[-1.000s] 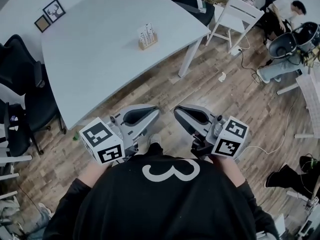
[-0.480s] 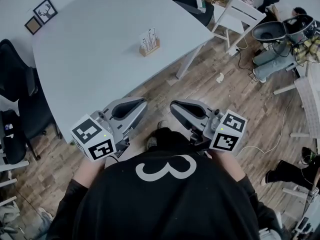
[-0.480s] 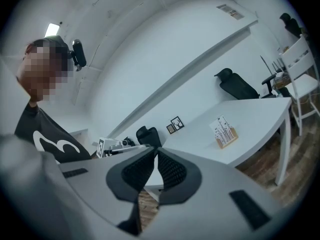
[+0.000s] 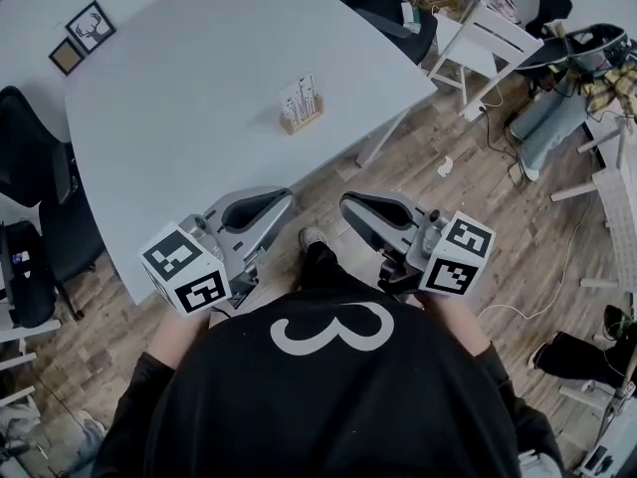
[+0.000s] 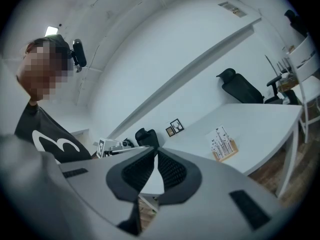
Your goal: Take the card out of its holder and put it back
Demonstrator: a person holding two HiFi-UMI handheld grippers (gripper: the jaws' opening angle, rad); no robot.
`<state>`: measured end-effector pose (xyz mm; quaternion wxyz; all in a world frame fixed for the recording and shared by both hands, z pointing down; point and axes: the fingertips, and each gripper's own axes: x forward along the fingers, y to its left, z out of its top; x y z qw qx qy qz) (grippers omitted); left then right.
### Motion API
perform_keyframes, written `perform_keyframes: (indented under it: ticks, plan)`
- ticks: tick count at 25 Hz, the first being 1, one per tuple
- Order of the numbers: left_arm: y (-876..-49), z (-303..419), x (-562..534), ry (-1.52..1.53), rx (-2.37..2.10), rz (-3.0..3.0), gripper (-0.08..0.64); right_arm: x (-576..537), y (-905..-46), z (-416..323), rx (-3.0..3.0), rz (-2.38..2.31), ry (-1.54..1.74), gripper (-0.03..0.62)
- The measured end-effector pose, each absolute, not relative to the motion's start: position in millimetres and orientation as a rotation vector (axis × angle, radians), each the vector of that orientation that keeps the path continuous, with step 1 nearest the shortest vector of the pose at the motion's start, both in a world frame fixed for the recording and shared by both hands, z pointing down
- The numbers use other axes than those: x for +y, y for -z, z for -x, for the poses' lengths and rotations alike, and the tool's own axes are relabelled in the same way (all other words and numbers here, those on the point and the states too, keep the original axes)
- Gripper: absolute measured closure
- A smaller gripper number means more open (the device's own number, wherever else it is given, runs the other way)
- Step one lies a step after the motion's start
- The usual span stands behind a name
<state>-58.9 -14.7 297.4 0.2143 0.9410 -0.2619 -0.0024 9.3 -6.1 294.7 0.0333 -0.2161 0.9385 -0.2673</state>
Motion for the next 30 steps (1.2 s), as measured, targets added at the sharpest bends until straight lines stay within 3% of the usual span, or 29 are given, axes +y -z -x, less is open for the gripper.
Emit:
perform_keyframes:
  ticks: [19, 25, 30]
  plan:
    - [-333.9, 58.6, -160.5, -0.110, -0.835, -2.519, 0.541, -149.6, -327.7, -12.6, 2.933, 0.520, 0.972, 0.580]
    - [-362.2, 69.5, -187.0, -0.191, -0.866, -2.473, 0.454, -171.2, -337.0, -6.1, 2.944, 0.478, 1.012, 0.580]
    - [-390.4, 81.8, -208.9, -0.254, -0.937, -2.431, 0.449, -182.2, -347.4, -8.5, 2.945, 0.479, 1.059, 0.580]
